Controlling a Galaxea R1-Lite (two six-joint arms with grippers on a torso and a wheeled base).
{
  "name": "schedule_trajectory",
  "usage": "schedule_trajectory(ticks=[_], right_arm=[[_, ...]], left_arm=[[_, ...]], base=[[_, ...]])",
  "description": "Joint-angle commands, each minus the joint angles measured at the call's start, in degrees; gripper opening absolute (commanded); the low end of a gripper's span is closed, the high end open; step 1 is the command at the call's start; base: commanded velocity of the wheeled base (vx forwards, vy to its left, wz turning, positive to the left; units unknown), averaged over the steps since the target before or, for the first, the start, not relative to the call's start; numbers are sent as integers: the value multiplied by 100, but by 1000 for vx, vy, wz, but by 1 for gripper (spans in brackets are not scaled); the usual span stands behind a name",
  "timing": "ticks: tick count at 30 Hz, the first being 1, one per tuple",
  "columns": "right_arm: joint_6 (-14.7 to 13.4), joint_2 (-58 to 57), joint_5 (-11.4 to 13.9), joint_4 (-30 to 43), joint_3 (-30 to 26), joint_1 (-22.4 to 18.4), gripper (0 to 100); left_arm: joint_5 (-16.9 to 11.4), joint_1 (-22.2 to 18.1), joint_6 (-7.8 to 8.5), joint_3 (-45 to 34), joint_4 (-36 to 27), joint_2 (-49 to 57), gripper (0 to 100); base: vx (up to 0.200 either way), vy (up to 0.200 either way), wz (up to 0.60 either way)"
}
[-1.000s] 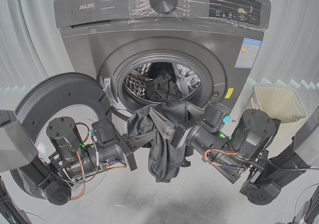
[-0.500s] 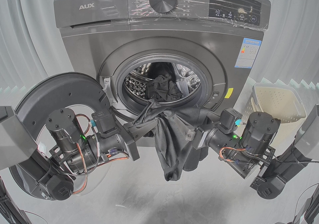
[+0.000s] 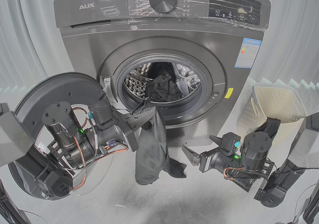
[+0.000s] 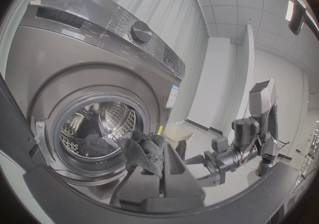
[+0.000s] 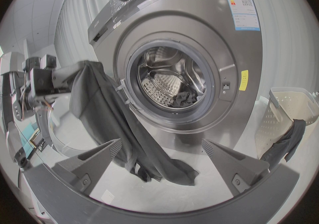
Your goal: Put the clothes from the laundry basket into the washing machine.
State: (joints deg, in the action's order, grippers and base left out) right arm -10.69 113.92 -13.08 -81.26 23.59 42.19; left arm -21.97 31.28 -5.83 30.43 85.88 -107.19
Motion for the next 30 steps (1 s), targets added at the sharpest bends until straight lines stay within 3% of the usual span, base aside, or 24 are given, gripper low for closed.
schedule_trajectory(ticks=[1,4,10,14,19,24,30], right_arm=[[76,253,-2,-12,-83,17,100],[120,368,7,-21,-65,0,100],[76,693,130,-127,-74,-97,100],[41,763,429,-294,-39,-106,100],[14,904,517,-311,-21,-238,100],[23,1203,956,-557,32,-660,100],[94,1598,1115,-680,190,-976,100]], left_arm=[[307,1,-120,271,-1,40,0],[518,1,-235,578,-54,102,0],[764,1,-243,912,-661,331,0],[782,1,-235,1000,-713,348,0],[782,-17,-235,1079,-784,410,0],[773,1,-226,1097,-871,594,0],[773,1,-235,1123,-968,621,0]], base=[[0,0,0],[0,0,0],[0,0,0],[0,0,0],[0,0,0],[0,0,0],[0,0,0]])
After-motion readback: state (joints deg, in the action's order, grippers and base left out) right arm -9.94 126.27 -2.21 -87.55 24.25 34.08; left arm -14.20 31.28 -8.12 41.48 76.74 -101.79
